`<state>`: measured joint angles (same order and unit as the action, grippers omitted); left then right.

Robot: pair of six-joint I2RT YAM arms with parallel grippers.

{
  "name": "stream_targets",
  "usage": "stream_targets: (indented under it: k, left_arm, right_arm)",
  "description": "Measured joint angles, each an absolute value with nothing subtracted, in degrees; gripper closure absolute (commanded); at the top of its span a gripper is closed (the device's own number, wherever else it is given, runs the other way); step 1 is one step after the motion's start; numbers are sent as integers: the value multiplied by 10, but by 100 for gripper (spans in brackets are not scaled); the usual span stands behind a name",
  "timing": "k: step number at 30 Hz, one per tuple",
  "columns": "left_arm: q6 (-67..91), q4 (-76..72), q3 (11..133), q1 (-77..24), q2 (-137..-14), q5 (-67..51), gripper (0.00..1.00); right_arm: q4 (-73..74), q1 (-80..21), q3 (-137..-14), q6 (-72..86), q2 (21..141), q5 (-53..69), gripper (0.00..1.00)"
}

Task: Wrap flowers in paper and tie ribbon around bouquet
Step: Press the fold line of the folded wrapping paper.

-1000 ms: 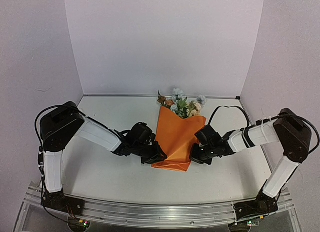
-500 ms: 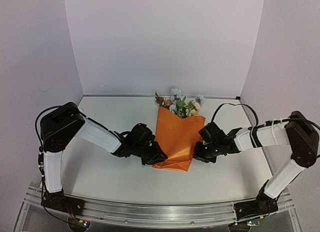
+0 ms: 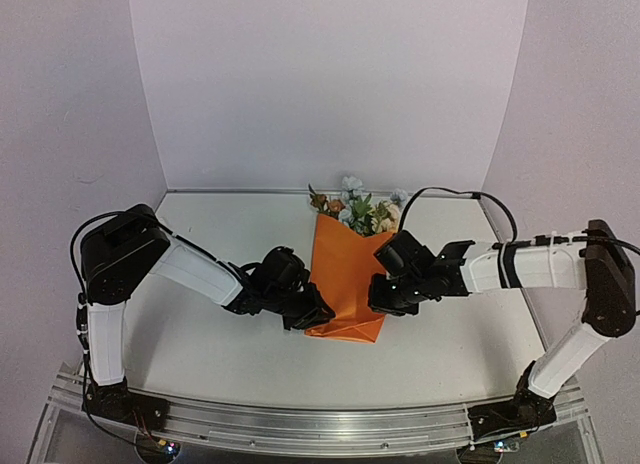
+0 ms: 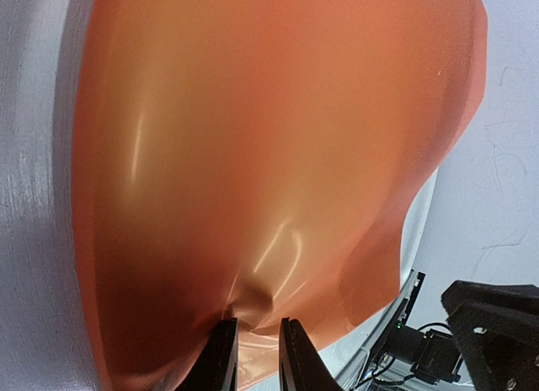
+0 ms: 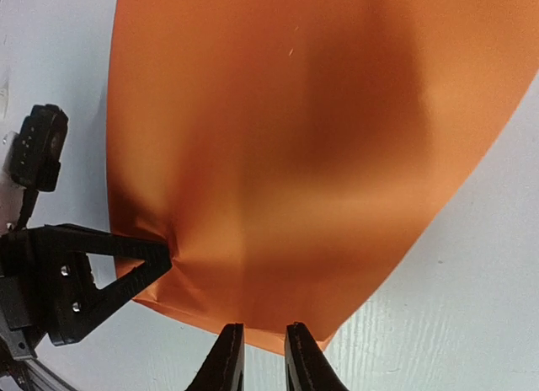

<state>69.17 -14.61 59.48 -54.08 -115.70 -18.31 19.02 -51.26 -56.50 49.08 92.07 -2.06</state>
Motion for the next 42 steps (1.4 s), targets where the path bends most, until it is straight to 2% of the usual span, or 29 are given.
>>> stream_targets:
  k: [12, 27, 42]
  left_arm:
    - [692, -146, 595, -541, -1157, -183, 77]
    - [689, -151, 600, -495, -1159, -193, 74]
    - [686, -180, 684, -418, -1237, -244, 74]
  right_arm:
    - [135, -530, -545, 505, 1015, -3, 86]
    - [92, -530, -533, 511, 1027, -4, 86]
    - [66, -529, -530, 511, 1032, 1, 87]
